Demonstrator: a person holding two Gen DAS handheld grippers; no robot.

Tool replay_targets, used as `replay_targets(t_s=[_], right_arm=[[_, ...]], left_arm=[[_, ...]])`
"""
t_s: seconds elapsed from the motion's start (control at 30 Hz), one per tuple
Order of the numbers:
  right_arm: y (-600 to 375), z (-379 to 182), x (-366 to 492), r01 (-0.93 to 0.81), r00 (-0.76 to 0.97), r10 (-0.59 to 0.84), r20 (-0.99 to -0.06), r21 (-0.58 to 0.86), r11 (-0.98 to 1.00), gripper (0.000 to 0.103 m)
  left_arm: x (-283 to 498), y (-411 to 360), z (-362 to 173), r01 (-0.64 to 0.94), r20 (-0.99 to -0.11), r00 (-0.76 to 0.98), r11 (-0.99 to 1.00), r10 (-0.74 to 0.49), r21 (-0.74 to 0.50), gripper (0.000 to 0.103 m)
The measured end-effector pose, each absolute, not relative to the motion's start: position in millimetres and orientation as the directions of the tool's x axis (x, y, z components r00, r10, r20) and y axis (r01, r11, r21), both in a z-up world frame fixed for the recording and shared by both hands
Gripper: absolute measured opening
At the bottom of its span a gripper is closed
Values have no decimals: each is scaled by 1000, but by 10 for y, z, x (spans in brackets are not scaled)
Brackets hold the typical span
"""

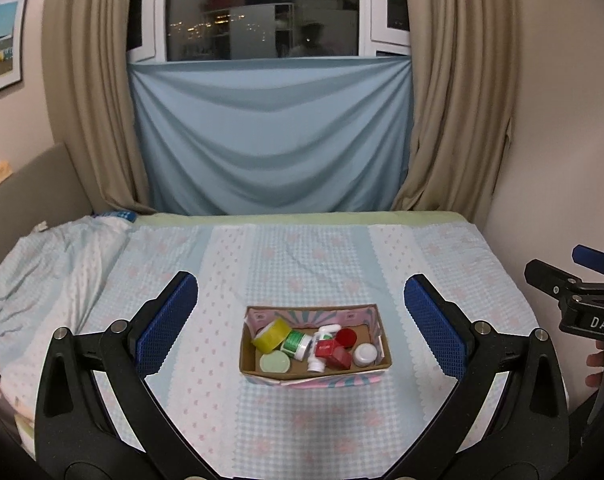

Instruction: Organize rigid objects

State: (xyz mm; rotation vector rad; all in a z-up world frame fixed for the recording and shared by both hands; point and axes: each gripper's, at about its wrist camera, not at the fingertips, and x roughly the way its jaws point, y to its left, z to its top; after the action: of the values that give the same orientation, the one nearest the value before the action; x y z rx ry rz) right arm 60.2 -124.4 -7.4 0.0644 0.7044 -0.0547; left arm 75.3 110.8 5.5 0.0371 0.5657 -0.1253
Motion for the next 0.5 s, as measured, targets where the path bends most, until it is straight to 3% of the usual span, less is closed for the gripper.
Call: replay_targets(t_s=[0.5], right_arm=[[-1280, 44, 444, 79, 789, -42, -613, 33, 996, 103]], left_arm=[[601, 1063, 104, 124, -529, 843, 992, -102, 7, 103]])
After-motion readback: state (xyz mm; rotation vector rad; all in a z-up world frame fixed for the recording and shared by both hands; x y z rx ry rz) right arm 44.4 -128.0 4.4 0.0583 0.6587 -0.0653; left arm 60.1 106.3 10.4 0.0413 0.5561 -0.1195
